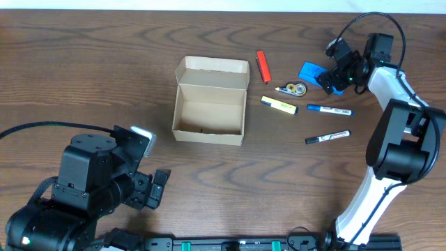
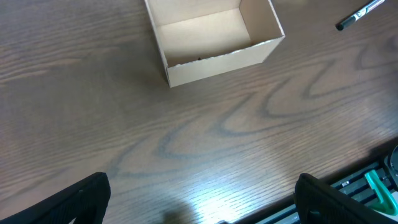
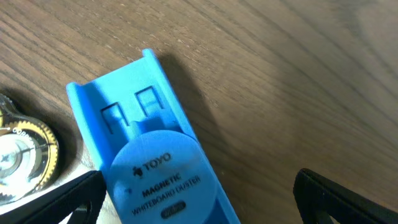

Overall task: Pack container
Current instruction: 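Reach the right gripper to the blue whiteboard duster and grasp it, then lift the blue duster and lower it into the box with the right gripper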

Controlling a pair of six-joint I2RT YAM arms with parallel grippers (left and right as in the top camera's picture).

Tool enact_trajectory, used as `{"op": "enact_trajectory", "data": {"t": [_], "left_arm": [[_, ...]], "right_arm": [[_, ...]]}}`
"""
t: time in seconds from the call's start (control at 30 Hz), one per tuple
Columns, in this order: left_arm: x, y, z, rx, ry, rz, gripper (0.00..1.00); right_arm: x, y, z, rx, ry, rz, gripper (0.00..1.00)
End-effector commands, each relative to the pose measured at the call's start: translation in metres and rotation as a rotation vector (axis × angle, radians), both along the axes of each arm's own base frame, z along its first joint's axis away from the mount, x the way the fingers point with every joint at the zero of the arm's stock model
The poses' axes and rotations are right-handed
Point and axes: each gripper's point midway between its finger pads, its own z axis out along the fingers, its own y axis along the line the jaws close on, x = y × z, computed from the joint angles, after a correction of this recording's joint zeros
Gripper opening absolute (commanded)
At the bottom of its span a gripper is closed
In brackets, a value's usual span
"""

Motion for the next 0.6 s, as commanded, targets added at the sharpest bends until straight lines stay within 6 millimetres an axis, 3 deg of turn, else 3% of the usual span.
{"op": "enact_trajectory", "data": {"t": [0.0, 0.33, 0.57], "left_arm": [[0.0, -0.001, 0.005, -0.001, -0.014, -0.019, 0.95], [0.0, -0.001, 0.005, -0.001, -0.014, -0.019, 0.95], [0.0, -0.001, 0.005, -0.001, -0.014, -0.019, 0.95]], "right_arm": [[-0.001, 0.003, -0.019, 0.035, 0.023, 0.025, 0.99], [-0.009, 0.007, -0.03, 0.057, 0.07, 0.029, 0.99], [-0.014, 0.006, -0.035, 0.05, 0.099, 0.02, 0.7]]}}
